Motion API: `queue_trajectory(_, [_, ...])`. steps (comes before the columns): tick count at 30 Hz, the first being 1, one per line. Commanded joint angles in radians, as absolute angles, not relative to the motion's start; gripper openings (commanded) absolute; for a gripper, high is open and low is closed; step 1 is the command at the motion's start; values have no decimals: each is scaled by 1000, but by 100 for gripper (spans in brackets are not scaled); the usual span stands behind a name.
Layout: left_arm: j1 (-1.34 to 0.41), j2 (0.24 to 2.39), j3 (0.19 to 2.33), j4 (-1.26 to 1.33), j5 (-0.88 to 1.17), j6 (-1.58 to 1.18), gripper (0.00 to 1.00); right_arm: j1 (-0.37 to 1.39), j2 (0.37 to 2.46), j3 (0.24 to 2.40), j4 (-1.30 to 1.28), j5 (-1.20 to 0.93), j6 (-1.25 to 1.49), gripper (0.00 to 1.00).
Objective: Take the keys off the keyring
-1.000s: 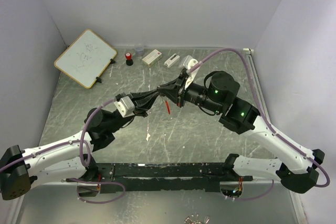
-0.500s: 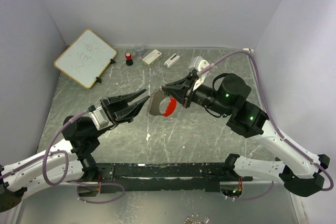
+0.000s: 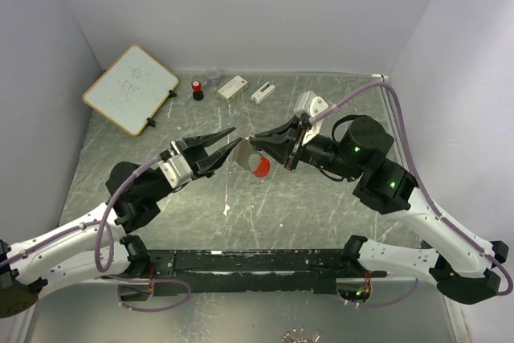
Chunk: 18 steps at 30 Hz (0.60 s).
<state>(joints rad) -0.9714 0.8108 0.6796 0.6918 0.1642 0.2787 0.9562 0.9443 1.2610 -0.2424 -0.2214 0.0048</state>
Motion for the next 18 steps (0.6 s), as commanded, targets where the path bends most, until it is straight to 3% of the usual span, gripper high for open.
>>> queue_trajectory(1, [-971, 828, 713, 689, 159, 307, 39, 960, 927, 1296, -227, -272, -3, 0])
queue_trajectory(5, [-972, 813, 710, 686, 168, 293, 38, 960, 923, 1293, -225, -262, 1, 0])
queue_trajectory(9, [-971, 781, 690, 681, 176, 268, 30, 959, 917, 1280, -213, -254, 4, 0])
queue_trajectory(18, [-971, 752, 677, 622, 270, 178, 32, 960, 910, 1261, -194, -234, 9, 0])
